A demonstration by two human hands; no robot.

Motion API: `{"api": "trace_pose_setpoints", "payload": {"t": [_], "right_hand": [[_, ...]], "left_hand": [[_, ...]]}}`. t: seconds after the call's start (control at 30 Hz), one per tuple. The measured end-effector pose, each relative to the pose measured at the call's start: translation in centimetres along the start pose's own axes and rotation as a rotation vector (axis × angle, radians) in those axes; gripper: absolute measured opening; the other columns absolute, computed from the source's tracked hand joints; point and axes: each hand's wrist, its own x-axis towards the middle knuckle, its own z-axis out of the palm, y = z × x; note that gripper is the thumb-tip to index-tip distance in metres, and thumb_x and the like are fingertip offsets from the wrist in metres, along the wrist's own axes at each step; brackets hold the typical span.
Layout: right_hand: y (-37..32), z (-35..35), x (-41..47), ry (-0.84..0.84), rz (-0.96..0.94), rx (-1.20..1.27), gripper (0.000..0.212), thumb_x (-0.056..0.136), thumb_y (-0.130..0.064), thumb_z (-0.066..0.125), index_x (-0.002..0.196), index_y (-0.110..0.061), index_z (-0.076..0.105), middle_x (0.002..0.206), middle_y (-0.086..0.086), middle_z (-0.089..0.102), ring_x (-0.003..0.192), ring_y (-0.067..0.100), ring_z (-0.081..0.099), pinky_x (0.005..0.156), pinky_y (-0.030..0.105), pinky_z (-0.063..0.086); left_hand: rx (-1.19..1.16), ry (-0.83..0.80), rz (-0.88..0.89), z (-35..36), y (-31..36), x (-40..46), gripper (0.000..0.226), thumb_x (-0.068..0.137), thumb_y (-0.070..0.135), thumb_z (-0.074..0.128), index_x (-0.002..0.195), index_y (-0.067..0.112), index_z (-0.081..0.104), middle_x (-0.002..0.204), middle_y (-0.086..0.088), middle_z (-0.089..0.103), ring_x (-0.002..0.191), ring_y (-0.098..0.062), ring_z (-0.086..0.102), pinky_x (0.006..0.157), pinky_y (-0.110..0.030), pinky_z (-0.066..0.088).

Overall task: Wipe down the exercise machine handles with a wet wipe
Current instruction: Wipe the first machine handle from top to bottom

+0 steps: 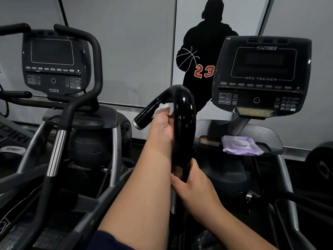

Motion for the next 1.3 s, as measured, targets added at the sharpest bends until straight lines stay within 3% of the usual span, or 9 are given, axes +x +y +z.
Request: {"api": "trace_pose_setpoints", "payload": {"t": [0.1,0.23,0.33,0.47,0.67,0.87,1.03,1.2,1.3], "right_hand": [[0.0,0.1,0.0,-0.010,0.001,0.000,0.032,0.083,-0.058,0.064,0.104,-0.041,0.047,0.100,-0.018,0.067,0.092,0.003,0.064,0.084,0.038,0.055],[0.2,-0.1,0.0,-0.008,-0.010,-0.001,0.033,0.082,-0.059,0.065,0.103,-0.040,0.047,0.099,-0.015,0.067,0.093,0.004,0.063,0.086,0.038,0.055],[0.2,-0.1,0.0,-0.016,-0.014,0.007,0.034,0.083,-0.060,0.064,0.106,-0.040,0.048,0.101,-0.016,0.066,0.094,0.003,0.063,0.087,0.036,0.054],[0.3,-0.2,-0.1,-0.036,-0.017,0.034,0.031,0.086,-0.058,0.064,0.108,-0.042,0.048,0.104,-0.019,0.066,0.097,0.001,0.062,0.089,0.033,0.054],[0.1,-0.3,-0.4,-0.038,-0.023,0.028,0.028,0.086,-0.059,0.062,0.104,-0.043,0.047,0.101,-0.019,0.066,0.092,-0.001,0.062,0.084,0.028,0.053],[0.1,-0.2,-0.4,-0.035,-0.019,0.031,0.027,0.085,-0.059,0.063,0.102,-0.042,0.048,0.099,-0.018,0.066,0.092,-0.001,0.063,0.084,0.030,0.054],[0.3,-0.2,-0.2,-0.048,-0.023,0.033,0.032,0.083,-0.063,0.060,0.107,-0.044,0.049,0.103,-0.020,0.066,0.097,0.000,0.063,0.089,0.034,0.054],[0.4,-0.2,-0.1,-0.037,-0.027,0.013,0.031,0.084,-0.063,0.060,0.104,-0.042,0.048,0.100,-0.018,0.066,0.095,0.000,0.063,0.088,0.034,0.054],[0.3,-0.3,-0.2,-0.053,-0.025,0.009,0.031,0.085,-0.062,0.061,0.104,-0.042,0.048,0.099,-0.017,0.066,0.094,0.000,0.062,0.087,0.033,0.054]], "left_hand": [[0.145,-0.040,0.014,0.4,-0.3,-0.9,0.034,0.103,-0.005,0.033,0.081,0.010,0.054,0.055,0.003,0.067,0.044,-0.001,0.064,0.046,-0.016,0.053],[-0.098,-0.034,-0.047,-1.4,0.5,-1.1,0.020,0.090,-0.009,0.051,0.085,0.005,0.065,0.070,-0.007,0.067,0.063,-0.017,0.066,0.067,-0.026,0.059],[0.065,0.136,0.410,-2.8,1.6,-1.9,0.021,0.083,-0.008,0.059,0.092,0.007,0.070,0.075,-0.007,0.068,0.059,-0.012,0.061,0.054,-0.019,0.050],[0.678,0.379,0.881,-4.2,6.2,-0.8,0.024,0.081,0.006,0.061,0.076,0.028,0.071,0.083,0.001,0.072,0.075,-0.016,0.065,0.070,-0.032,0.055],[1.336,0.300,0.443,-4.1,9.3,1.4,0.023,0.085,0.002,0.062,0.071,0.019,0.070,0.072,-0.004,0.069,0.073,-0.024,0.064,0.066,-0.031,0.051],[1.257,0.155,0.622,-0.9,8.4,0.7,0.023,0.087,0.000,0.059,0.079,0.017,0.073,0.077,-0.002,0.070,0.067,-0.014,0.063,0.067,-0.027,0.052],[1.379,0.334,0.521,-3.2,8.9,0.9,0.033,0.081,-0.005,0.052,0.070,0.020,0.070,0.088,-0.011,0.075,0.086,-0.031,0.071,0.080,-0.043,0.060],[1.283,0.196,0.642,0.8,7.8,0.2,0.032,0.085,-0.003,0.052,0.074,0.021,0.071,0.066,-0.006,0.068,0.052,-0.024,0.061,0.048,-0.029,0.050],[1.224,0.186,0.627,-0.1,7.9,0.6,0.025,0.083,0.001,0.059,0.074,0.020,0.072,0.069,-0.008,0.071,0.058,-0.030,0.067,0.056,-0.037,0.053]]}}
